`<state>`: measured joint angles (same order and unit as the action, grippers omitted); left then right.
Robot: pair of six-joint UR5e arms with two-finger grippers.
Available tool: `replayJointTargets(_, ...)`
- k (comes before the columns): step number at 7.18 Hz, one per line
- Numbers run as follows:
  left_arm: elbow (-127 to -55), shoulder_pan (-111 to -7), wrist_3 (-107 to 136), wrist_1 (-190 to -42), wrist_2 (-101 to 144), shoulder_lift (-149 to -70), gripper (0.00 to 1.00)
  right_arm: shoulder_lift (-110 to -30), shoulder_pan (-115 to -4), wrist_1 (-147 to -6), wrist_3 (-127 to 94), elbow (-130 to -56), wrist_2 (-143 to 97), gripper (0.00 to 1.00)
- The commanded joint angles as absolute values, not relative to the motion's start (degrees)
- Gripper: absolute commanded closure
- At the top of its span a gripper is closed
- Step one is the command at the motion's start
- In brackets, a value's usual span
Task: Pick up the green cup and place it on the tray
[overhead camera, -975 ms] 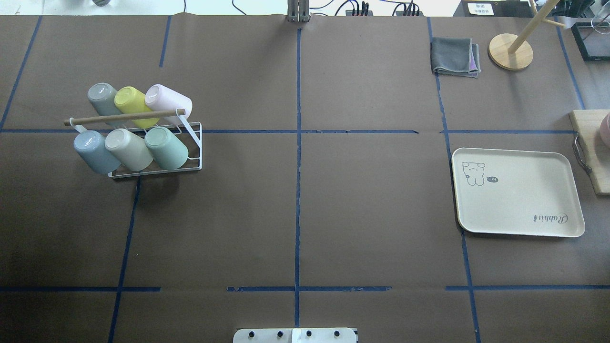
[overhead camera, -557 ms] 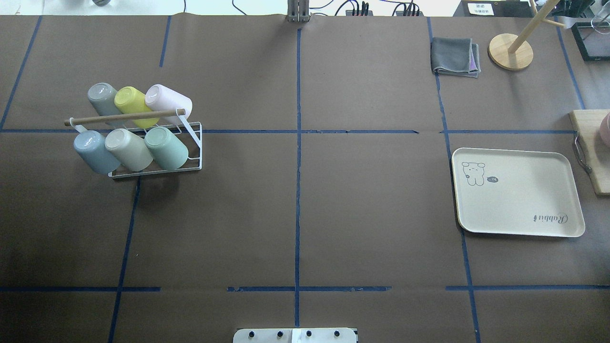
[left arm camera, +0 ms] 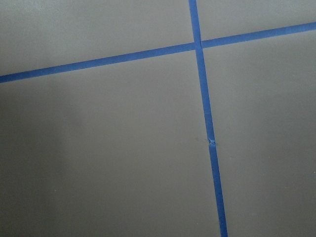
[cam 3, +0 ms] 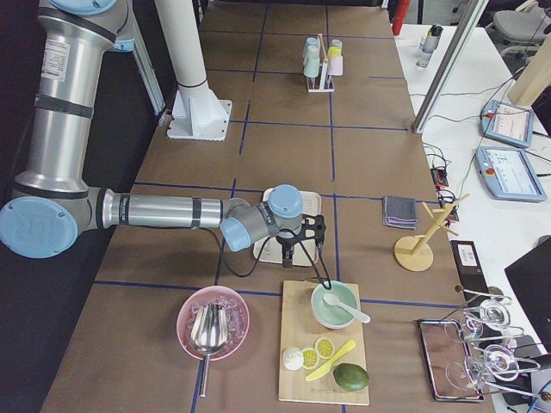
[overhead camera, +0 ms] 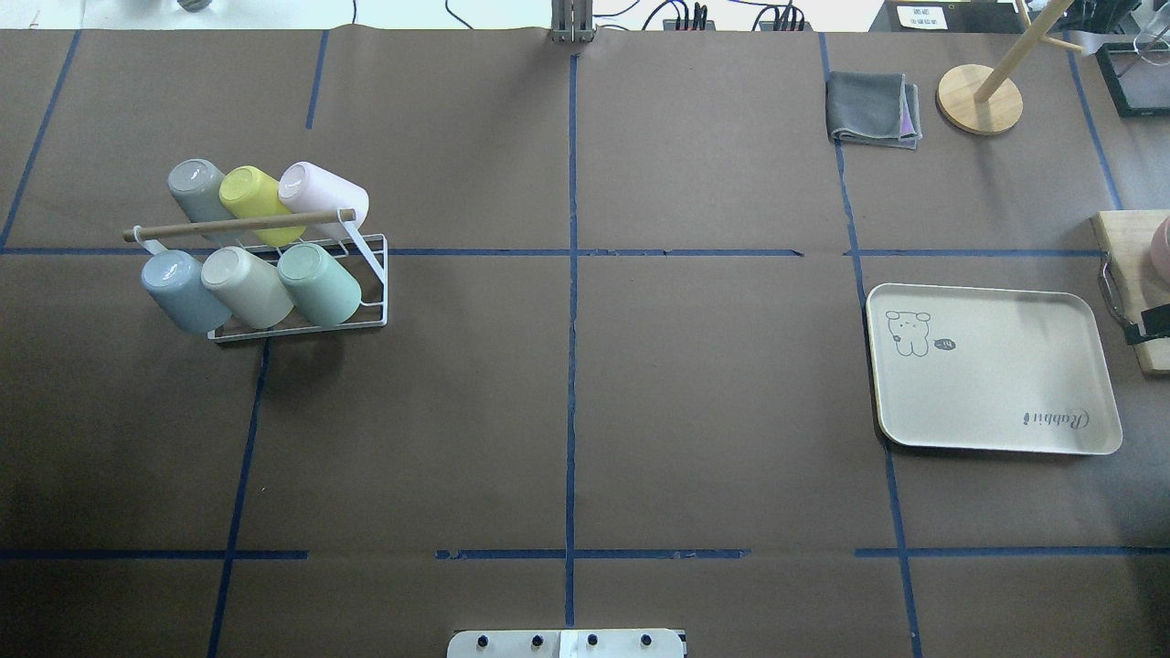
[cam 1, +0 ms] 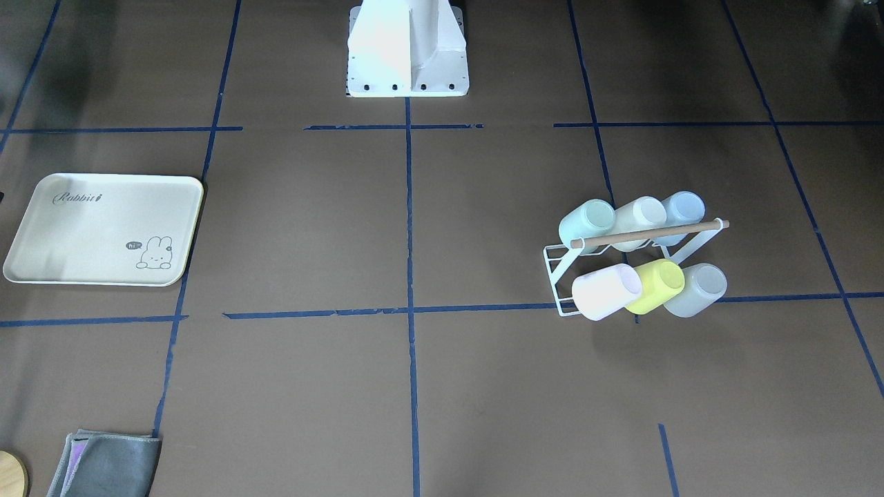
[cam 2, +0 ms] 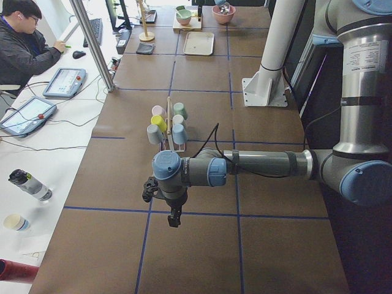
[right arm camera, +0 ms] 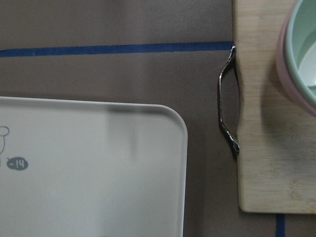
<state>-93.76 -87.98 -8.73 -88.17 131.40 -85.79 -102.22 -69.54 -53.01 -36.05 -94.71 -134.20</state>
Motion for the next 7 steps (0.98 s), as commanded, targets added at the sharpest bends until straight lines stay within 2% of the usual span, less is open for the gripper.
replayJointTargets(1,-93.6,-88.0,-8.8,-88.4,131.4,-85.8,0.0,-102.1,-64.7,-41.8,-42.4,-89.0,-131.7,0.0)
replayJointTargets(3,-93.6,-88.0,-8.8,-88.4,131.4,-85.9,0.0,-102.1,-63.1,-41.8,-42.5,-87.7,-131.2,0.0)
replayJointTargets(5,-93.7,-87.9,-8.8,-88.4,131.4,-85.9,0.0,-101.8,-62.1,-41.9,-42.5,-86.2,-131.2,0.09)
replayJointTargets(7,-93.7,-88.0,-8.8,-88.4,131.4,-85.9,0.0,-100.5,-61.2,-41.9,-42.5,-84.8,-131.0,0.13)
